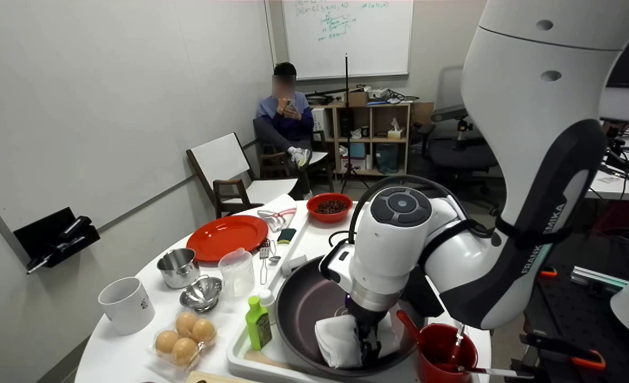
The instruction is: Use the white cloth to wipe the pan
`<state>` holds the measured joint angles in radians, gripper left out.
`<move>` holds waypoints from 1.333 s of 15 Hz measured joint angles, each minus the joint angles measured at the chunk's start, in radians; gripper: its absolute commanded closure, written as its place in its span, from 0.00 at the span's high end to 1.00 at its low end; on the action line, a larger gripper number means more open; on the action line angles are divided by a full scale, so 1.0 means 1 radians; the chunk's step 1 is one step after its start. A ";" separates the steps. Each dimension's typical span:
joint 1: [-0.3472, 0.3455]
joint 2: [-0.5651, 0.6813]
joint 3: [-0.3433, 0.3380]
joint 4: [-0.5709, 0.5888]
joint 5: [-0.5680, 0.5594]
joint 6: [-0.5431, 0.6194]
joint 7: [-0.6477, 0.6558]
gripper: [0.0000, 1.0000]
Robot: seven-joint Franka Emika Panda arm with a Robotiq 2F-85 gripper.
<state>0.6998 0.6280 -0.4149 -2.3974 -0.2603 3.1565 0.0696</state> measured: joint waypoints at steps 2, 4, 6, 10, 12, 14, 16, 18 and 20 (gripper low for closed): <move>0.003 0.004 0.000 0.026 0.000 -0.004 0.000 0.06; 0.001 0.008 -0.007 0.056 0.000 -0.011 0.000 0.06; -0.003 0.011 -0.019 0.084 0.000 -0.022 0.000 0.06; -0.037 0.024 -0.043 0.130 0.001 -0.042 0.000 0.06; -0.067 0.034 -0.047 0.146 0.001 -0.051 0.000 0.06; -0.095 0.046 -0.047 0.157 0.001 -0.061 0.001 0.06; -0.119 0.060 -0.046 0.166 0.001 -0.070 0.003 0.06; -0.140 0.070 -0.043 0.173 0.001 -0.077 0.008 0.06; -0.161 0.074 -0.040 0.178 0.002 -0.080 0.015 0.06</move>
<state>0.5388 0.7021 -0.4549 -2.2190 -0.2587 3.0765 0.0845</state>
